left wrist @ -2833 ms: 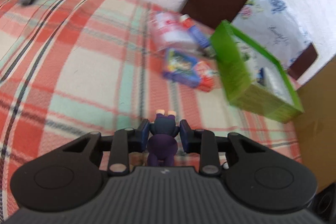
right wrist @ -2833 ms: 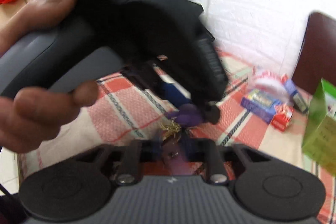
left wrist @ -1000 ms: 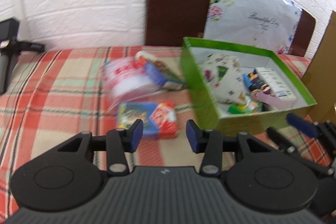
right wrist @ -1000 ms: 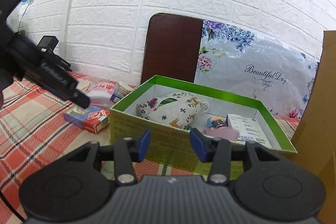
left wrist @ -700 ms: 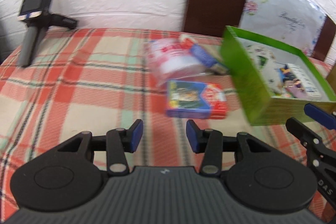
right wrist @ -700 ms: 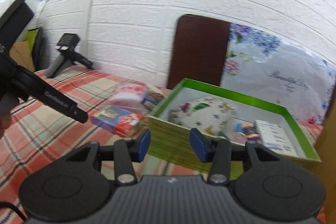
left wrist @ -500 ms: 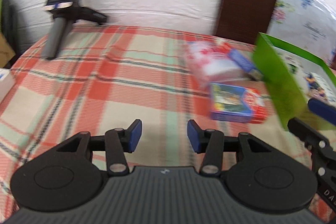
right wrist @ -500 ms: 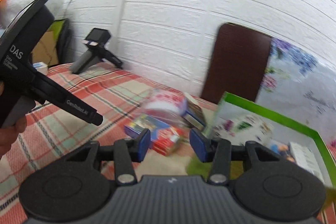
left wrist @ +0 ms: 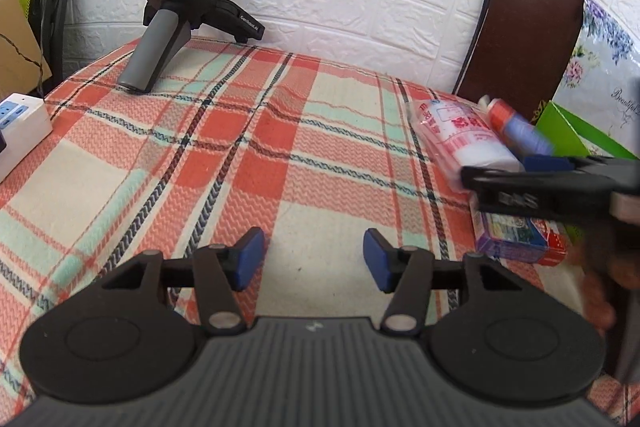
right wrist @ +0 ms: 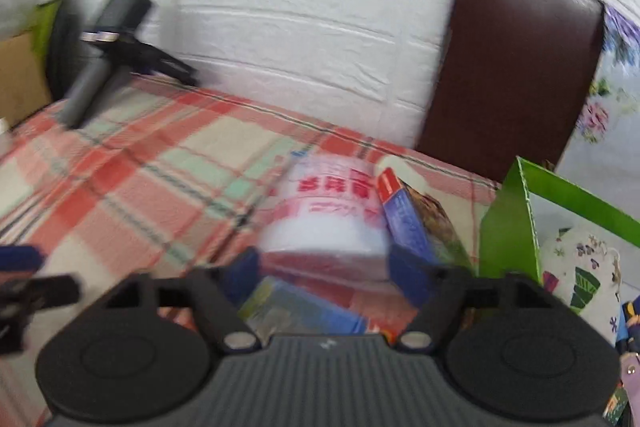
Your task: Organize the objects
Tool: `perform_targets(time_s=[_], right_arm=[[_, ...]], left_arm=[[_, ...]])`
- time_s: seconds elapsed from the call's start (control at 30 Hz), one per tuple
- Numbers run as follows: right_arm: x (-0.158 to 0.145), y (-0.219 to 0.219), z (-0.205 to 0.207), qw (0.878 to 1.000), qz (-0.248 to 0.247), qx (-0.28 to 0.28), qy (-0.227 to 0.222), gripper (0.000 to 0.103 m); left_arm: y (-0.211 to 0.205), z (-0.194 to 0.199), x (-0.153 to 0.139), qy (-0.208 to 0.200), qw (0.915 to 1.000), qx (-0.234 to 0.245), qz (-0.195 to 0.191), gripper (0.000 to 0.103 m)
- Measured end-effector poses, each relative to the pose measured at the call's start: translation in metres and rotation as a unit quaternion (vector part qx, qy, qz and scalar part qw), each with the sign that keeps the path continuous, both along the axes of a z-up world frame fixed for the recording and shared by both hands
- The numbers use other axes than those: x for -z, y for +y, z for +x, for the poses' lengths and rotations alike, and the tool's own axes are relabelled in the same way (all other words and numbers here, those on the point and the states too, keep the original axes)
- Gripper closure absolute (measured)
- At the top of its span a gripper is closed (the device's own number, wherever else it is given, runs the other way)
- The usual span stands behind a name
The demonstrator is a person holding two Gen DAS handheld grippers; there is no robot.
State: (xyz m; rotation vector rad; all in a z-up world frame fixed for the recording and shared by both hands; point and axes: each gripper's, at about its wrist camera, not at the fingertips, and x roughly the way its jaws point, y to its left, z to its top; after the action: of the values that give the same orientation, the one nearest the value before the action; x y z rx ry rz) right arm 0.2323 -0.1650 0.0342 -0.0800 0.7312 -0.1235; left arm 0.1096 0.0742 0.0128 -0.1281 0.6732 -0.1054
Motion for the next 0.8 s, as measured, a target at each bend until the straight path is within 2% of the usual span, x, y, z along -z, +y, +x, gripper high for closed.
perform_targets(time_s=[0.1,0.17,0.2,0.23,0.27,0.3,0.33,0.4,0.47,0.6,0.73,0.77,0.8], right_arm=[[0.008,-0.015,0.017,0.997,0.069,0.033,0.006,0.015],[0.007,-0.014,0.022,0.998,0.061,0.026,0.005,0.024],[0.005,-0.011,0.022,0.998,0.057,0.013,0.003,0.037],[0.004,-0.008,0.02,0.999,0.051,-0.002,0.003,0.064],[0.001,-0.003,0.018,0.998,0.055,-0.029,0.004,0.08],[0.001,0.006,0.016,0.998,0.045,-0.052,0.005,0.092],[0.0,0.019,0.012,0.997,0.02,-0.075,0.006,0.095],[0.003,0.045,0.003,0.993,-0.013,-0.121,0.002,0.098],[0.001,0.066,-0.009,0.987,-0.015,-0.161,-0.003,0.099],[-0.001,0.092,-0.046,0.975,0.023,-0.219,0.004,0.099],[-0.005,0.109,-0.101,0.95,0.042,-0.308,0.016,0.098],[-0.007,0.107,-0.112,0.946,0.051,-0.32,0.014,0.097],[-0.01,0.105,-0.122,0.946,0.055,-0.32,0.004,0.083]], left_arm=[[0.001,0.0,0.001,-0.006,1.0,0.003,-0.003,0.044],[0.004,0.0,0.001,-0.008,0.9999,0.006,-0.008,0.043],[0.006,0.0,0.0,-0.007,0.9999,0.007,-0.014,0.044],[0.01,0.0,-0.001,-0.005,0.9997,0.005,-0.023,0.044],[0.014,0.001,-0.003,-0.002,0.9994,0.001,-0.035,0.044],[0.02,0.002,-0.004,0.001,0.9989,-0.006,-0.046,0.044],[0.026,0.002,-0.006,0.002,0.9984,-0.015,-0.054,0.043],[0.036,0.003,-0.009,0.006,0.9974,-0.035,-0.063,0.043],[0.047,0.003,-0.013,0.005,0.9963,-0.052,-0.068,0.044],[0.06,-0.003,-0.023,-0.005,0.9951,-0.066,-0.074,0.044],[0.066,-0.011,-0.029,-0.006,0.9954,-0.052,-0.081,0.043],[0.066,-0.014,-0.03,-0.005,0.9956,-0.048,-0.08,0.043],[0.066,-0.016,-0.03,-0.002,0.9957,-0.043,-0.081,0.043]])
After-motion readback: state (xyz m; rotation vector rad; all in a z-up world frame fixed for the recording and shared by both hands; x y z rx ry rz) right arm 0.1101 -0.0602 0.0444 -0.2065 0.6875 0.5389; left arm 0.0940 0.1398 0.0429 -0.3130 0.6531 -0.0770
